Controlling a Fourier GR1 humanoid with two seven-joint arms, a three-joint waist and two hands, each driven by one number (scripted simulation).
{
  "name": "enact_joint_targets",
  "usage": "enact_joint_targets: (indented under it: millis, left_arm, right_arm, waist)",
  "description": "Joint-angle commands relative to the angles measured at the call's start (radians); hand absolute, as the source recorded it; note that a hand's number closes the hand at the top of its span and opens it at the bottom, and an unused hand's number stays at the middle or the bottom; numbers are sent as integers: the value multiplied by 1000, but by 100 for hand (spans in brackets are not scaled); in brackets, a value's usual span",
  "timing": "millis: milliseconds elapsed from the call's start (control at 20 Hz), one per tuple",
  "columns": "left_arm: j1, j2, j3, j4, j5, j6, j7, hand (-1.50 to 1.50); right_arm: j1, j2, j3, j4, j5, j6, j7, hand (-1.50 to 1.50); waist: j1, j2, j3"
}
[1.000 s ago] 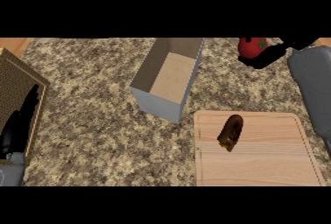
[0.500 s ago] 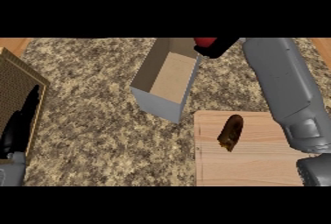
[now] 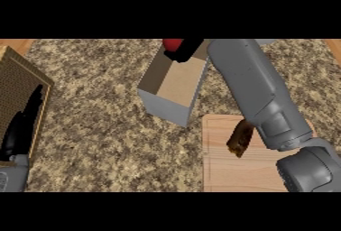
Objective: Pick the tomato from the cutting board and place it in the cardboard box
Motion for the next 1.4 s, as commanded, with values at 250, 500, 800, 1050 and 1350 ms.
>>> enact_joint_targets:
  millis: [250,500,800,1050,1350]
  left_arm:
    - [-36,-3,-17,10,7,-38,0,0]
    - [-82,-1,-13,25,-12,-15,14,0]
    - [-70,-28,-37,23,-29,-4,10,0]
    - [-51,-29,-37,-11,-22,-12,29,0]
    - [-47,3,12,32,1,-20,-10,0]
  right_arm:
    - [-88,71,13,207,49,-199,99,150]
    - [-79,72,-15,300,-28,-167,126,-150]
    - [-49,72,-20,325,-66,-193,20,-150]
    - [-58,72,-104,271,-142,-247,-55,-150]
    - [-71,34,-230,253,-262,-227,-74,-150]
  waist:
    - [30,12,-1]
    - [52,22,-1]
    - [62,22,0]
    - [50,18,1]
    - [32,15,0]
